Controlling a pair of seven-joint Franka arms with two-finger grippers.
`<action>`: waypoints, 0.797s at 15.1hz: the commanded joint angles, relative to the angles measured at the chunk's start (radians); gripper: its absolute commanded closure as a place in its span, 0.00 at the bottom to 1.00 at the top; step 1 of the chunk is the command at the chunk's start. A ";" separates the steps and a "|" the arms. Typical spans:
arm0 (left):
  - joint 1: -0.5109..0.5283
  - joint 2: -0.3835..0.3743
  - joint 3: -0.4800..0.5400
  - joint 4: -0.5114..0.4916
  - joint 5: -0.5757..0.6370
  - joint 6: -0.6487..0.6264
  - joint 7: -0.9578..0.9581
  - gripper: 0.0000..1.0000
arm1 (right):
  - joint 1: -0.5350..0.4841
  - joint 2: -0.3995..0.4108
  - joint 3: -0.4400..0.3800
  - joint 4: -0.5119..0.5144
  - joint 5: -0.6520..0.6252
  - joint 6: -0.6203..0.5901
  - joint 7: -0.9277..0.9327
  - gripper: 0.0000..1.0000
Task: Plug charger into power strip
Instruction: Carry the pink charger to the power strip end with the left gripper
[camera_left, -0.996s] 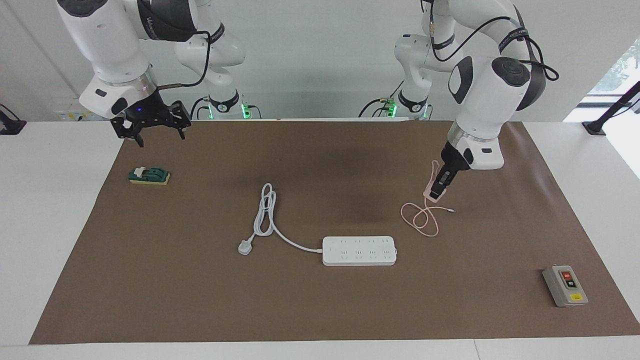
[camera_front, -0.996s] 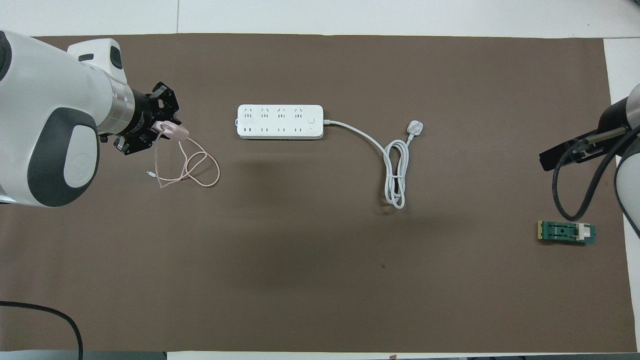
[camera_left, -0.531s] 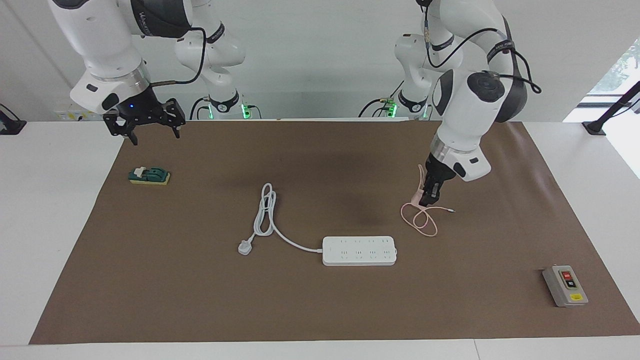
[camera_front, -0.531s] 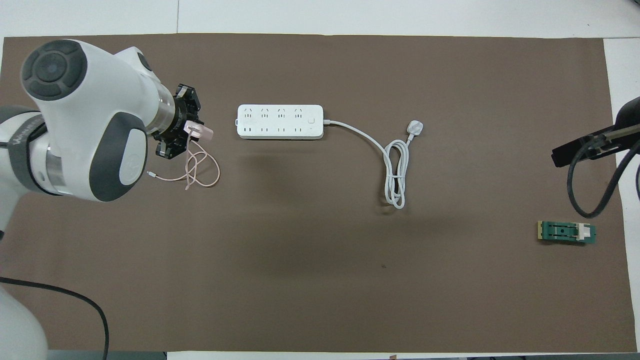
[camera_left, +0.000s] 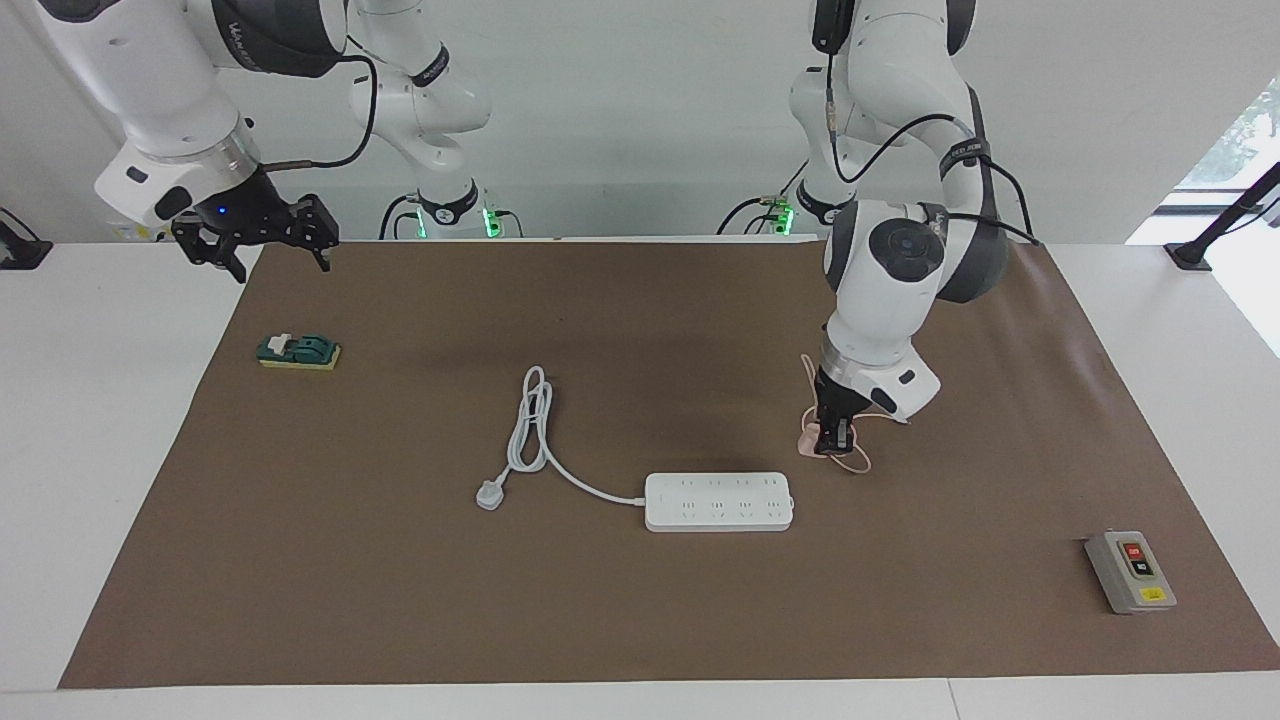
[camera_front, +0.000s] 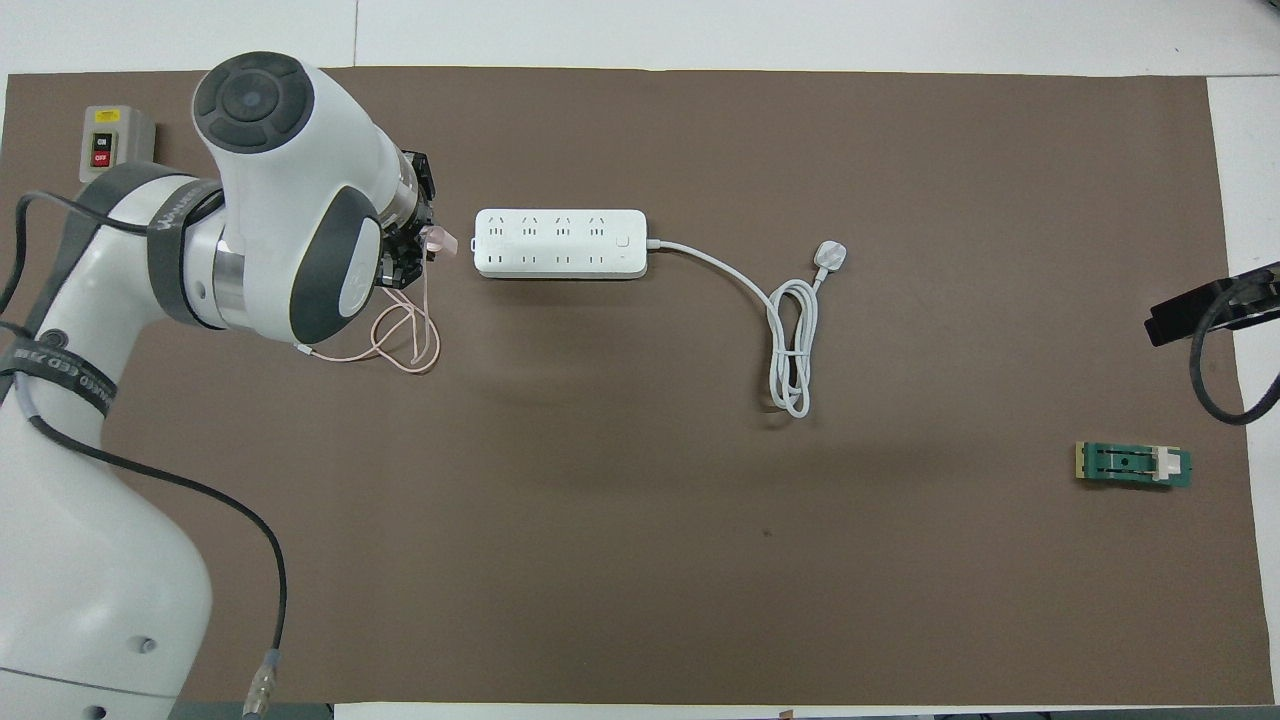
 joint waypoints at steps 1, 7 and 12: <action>-0.015 0.077 0.019 0.118 0.020 -0.055 -0.056 1.00 | -0.011 -0.017 0.002 -0.019 0.020 -0.019 -0.014 0.00; -0.049 0.094 0.019 0.101 0.025 -0.057 -0.107 1.00 | -0.007 -0.024 0.001 -0.024 0.019 -0.023 -0.013 0.00; -0.063 0.117 0.019 0.098 0.030 -0.048 -0.140 1.00 | -0.008 -0.032 -0.014 -0.025 0.019 -0.029 -0.010 0.00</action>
